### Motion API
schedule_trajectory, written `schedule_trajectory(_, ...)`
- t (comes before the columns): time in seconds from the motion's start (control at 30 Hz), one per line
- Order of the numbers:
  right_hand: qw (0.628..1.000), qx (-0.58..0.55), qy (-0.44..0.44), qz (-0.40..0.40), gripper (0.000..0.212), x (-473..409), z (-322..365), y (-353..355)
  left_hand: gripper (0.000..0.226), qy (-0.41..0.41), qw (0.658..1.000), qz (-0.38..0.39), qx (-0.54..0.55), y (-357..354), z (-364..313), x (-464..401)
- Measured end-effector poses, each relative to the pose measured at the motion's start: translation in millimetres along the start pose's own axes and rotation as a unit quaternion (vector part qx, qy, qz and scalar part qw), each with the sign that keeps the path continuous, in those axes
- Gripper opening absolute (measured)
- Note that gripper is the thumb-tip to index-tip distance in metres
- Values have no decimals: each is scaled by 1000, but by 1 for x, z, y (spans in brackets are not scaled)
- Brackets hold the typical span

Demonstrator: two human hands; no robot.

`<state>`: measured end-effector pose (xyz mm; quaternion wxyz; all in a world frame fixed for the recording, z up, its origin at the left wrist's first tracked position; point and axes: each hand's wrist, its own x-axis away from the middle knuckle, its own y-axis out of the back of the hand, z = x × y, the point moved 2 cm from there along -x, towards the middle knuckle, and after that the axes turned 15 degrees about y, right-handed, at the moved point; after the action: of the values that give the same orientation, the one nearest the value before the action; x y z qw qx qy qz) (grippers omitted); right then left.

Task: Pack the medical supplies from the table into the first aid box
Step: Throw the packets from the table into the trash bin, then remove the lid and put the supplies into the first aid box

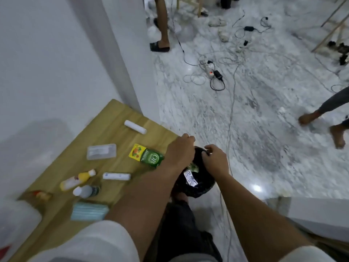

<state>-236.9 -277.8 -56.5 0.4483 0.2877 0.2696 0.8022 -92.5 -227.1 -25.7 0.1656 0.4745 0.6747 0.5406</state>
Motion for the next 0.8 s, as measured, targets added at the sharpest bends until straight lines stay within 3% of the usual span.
schedule_trajectory(0.13,982,17,187,21,27,21,95,-29,27,51,993,-103,29,73,74,42)
schedule_trajectory(0.4,859,36,494,131,21,100,270,-166,33,271,922,-273,52,153,291,215)
schedule_trajectory(0.53,827,20,500,257,30,159,324,-237,38,398,853,-327,81,148,378,304)
schedule_trajectory(0.67,827,-24,459,323,53,206,342,-316,63,513,788,-311,141,94,453,358)
schedule_trajectory(0.73,833,-52,450,318,66,219,333,-353,81,532,754,-313,224,62,483,361)
schedule_trajectory(0.8,831,-96,465,289,67,225,318,-382,91,490,729,-358,317,38,499,355)
